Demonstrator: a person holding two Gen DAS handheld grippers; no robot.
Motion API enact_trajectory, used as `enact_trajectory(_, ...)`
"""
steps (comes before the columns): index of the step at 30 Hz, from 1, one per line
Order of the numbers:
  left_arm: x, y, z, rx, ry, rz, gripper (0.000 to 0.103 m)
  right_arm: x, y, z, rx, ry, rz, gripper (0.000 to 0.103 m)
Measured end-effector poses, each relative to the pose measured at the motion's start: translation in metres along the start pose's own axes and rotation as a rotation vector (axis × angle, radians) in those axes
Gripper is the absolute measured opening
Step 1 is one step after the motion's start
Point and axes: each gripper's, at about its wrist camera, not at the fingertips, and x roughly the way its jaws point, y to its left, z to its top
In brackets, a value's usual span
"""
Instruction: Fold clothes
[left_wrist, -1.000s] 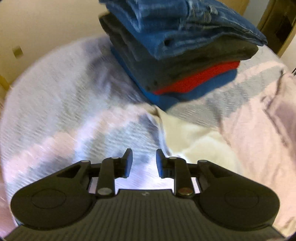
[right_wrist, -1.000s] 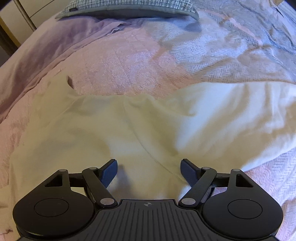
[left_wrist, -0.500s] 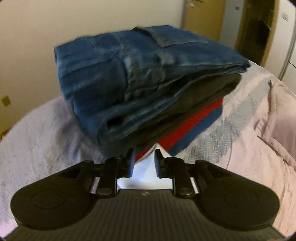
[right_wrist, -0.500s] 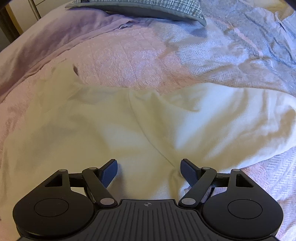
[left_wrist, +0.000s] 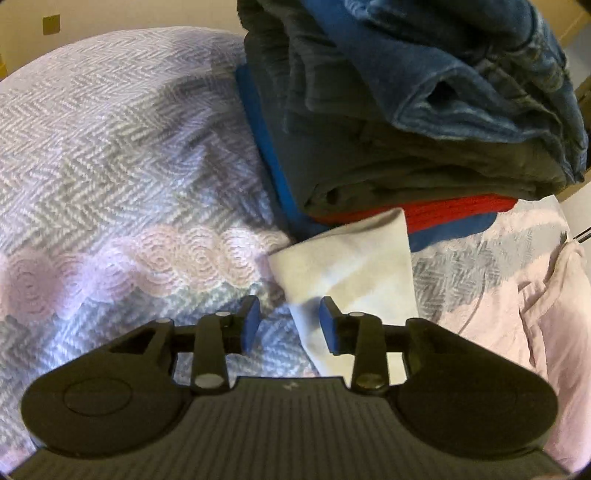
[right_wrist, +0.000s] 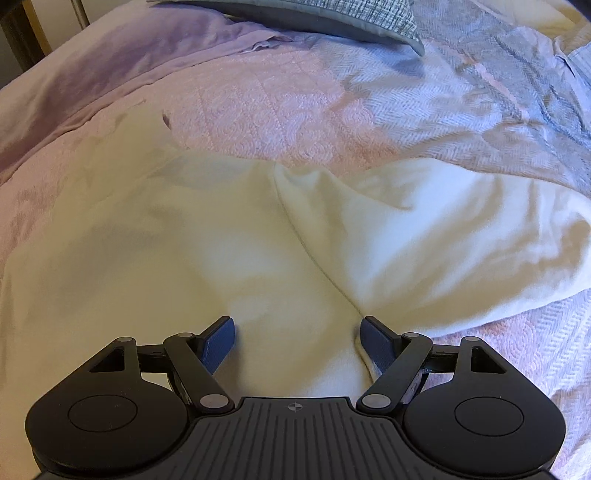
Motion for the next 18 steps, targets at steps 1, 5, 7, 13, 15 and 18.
enact_trajectory(1, -0.002, 0.0, 0.001, 0.011, -0.008, 0.002, 0.019, -0.001, 0.001, 0.0, 0.0, 0.001, -0.002, 0.078)
enact_trajectory(5, -0.026, -0.006, 0.005, 0.125, -0.128, -0.024, 0.0, -0.004, 0.001, -0.002, -0.007, 0.003, 0.002, 0.078)
enact_trajectory(7, -0.047, -0.008, 0.006, 0.207, -0.233, -0.039, 0.0, -0.006, -0.001, -0.002, -0.005, 0.002, 0.011, 0.078)
enact_trajectory(13, -0.034, 0.021, -0.007, 0.366, -0.298, 0.2, 0.0, -0.012, -0.01, -0.008, 0.015, -0.016, 0.048, 0.078)
enact_trajectory(15, -0.029, 0.044, -0.002, 0.282, -0.215, 0.291, 0.0, -0.016, -0.013, -0.01, 0.015, -0.024, 0.062, 0.078)
enact_trajectory(18, -0.053, 0.05, -0.008, 0.217, -0.173, 0.196, 0.0, -0.029, -0.023, -0.015, 0.02, -0.054, 0.099, 0.078)
